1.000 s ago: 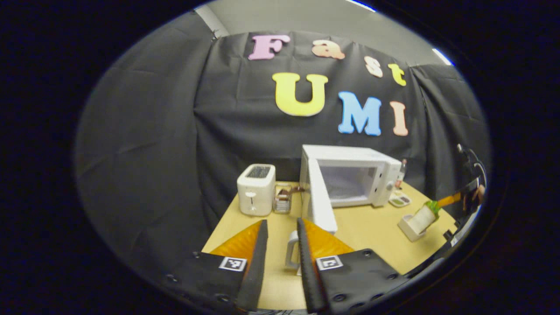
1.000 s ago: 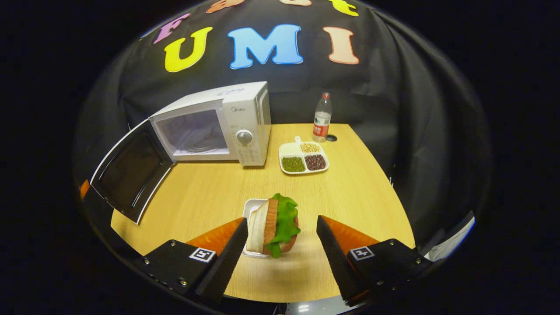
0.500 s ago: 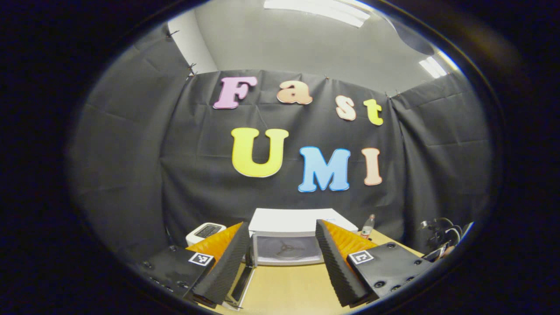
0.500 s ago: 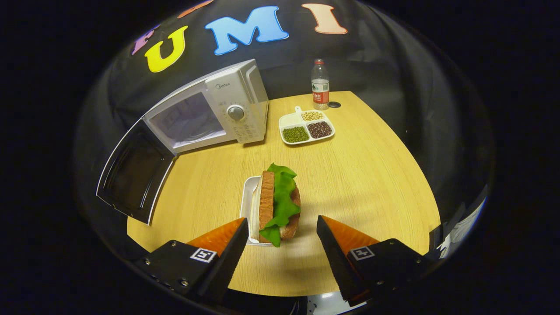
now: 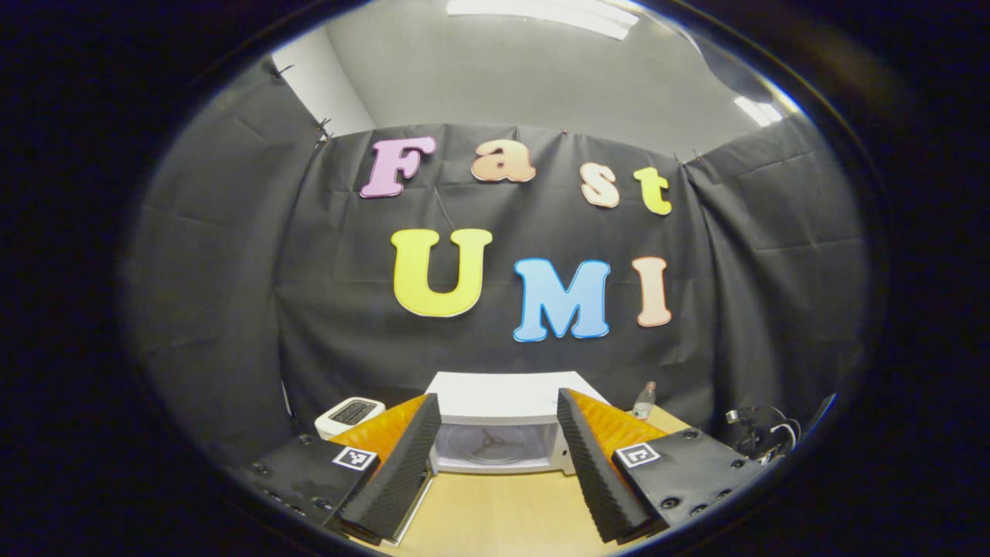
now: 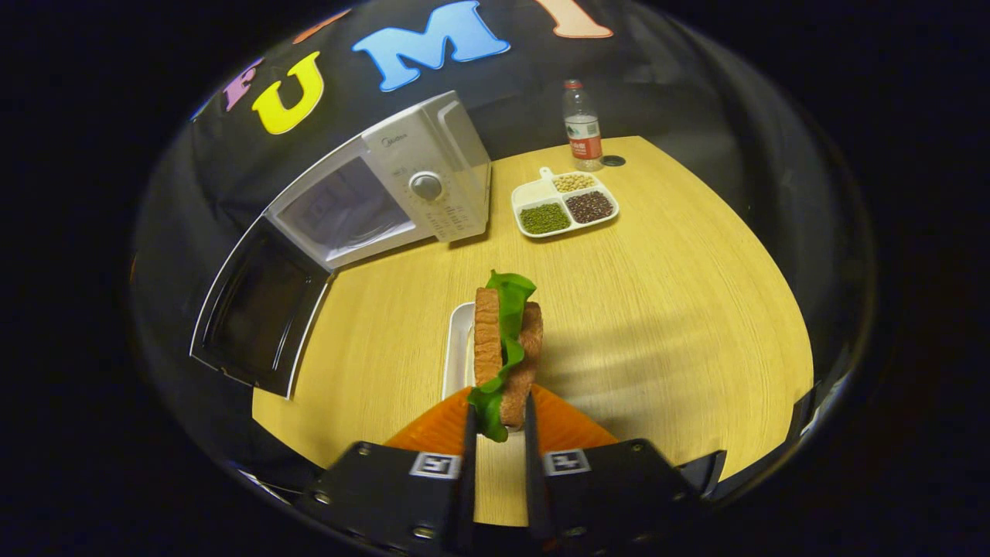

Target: Open the microwave oven with the left hand, put the food in, and close the microwave oven.

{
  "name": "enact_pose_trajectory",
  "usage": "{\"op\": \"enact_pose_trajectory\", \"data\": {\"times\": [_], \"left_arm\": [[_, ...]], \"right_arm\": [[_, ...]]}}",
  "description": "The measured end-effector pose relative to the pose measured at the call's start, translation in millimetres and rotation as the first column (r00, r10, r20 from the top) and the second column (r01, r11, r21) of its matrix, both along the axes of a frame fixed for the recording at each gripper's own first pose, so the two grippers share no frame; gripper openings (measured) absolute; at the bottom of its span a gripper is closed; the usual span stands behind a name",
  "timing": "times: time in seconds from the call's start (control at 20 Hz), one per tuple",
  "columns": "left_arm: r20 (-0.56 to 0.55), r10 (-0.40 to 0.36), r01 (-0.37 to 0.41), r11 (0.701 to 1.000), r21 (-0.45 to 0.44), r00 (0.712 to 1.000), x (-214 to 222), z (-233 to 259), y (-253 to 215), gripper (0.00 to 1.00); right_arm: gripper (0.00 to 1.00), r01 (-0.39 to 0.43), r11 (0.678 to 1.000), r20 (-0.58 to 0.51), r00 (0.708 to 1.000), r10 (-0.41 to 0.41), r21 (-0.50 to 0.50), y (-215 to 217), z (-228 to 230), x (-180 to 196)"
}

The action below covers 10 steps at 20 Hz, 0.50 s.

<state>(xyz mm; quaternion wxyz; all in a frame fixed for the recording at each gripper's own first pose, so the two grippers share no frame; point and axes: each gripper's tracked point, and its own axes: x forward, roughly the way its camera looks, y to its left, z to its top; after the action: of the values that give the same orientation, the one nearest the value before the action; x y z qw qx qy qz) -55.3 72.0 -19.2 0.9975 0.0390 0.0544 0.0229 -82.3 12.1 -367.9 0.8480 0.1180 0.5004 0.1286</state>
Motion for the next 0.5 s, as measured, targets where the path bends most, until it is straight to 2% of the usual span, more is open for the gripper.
{"op": "enact_pose_trajectory", "data": {"times": [0.05, 0.3, 0.5], "left_arm": [[-0.005, 0.008, -0.008, 1.000, 0.002, 1.000, 0, 2, -2, 0.96], [0.003, 0.019, -0.019, 1.000, -0.006, 1.000, 3, 11, -11, 0.97], [0.007, 0.015, -0.015, 1.000, -0.001, 1.000, 5, 17, 0, 0.96]], "right_arm": [[0.15, -0.014, 1.000, -0.002, 1.000, 0.014, 0.015, -1, 1, 0], [0.15, -0.016, 0.994, 0.037, 0.999, 0.013, 0.104, 1, 24, 6], [0.15, 0.010, 0.967, 0.065, 0.997, -0.028, 0.256, 27, 66, 17]]}}
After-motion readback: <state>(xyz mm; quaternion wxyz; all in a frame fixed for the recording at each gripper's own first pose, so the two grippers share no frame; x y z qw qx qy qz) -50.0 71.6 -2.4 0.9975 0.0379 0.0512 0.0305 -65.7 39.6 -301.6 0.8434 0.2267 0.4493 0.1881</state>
